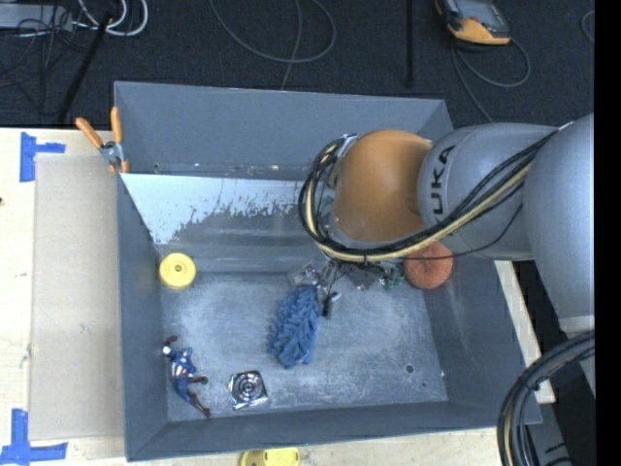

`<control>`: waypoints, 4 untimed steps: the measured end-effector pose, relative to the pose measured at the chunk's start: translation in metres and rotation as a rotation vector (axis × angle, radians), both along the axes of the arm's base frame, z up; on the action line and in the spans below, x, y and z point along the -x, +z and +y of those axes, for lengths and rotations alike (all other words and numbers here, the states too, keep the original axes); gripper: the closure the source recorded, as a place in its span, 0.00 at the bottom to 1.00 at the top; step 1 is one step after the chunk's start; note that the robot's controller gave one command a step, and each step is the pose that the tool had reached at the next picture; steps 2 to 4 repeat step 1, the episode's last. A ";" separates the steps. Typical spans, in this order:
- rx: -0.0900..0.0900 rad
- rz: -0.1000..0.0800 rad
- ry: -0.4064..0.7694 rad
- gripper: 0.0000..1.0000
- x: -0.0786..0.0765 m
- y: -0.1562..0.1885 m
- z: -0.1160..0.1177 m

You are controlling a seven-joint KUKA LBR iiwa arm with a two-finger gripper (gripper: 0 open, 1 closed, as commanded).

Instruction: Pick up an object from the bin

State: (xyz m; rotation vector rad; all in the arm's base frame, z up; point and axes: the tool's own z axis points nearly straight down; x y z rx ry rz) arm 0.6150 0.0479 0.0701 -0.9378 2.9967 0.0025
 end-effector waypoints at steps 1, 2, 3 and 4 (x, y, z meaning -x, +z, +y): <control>0.001 -0.002 0.005 1.00 -0.004 0.144 0.000; 0.001 -0.002 0.005 1.00 -0.004 0.144 0.000; 0.001 -0.002 0.005 1.00 -0.004 0.144 0.000; 0.001 -0.002 0.005 1.00 -0.004 0.144 0.000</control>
Offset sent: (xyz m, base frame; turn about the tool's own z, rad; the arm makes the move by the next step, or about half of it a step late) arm 0.0000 0.0000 0.0000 0.0000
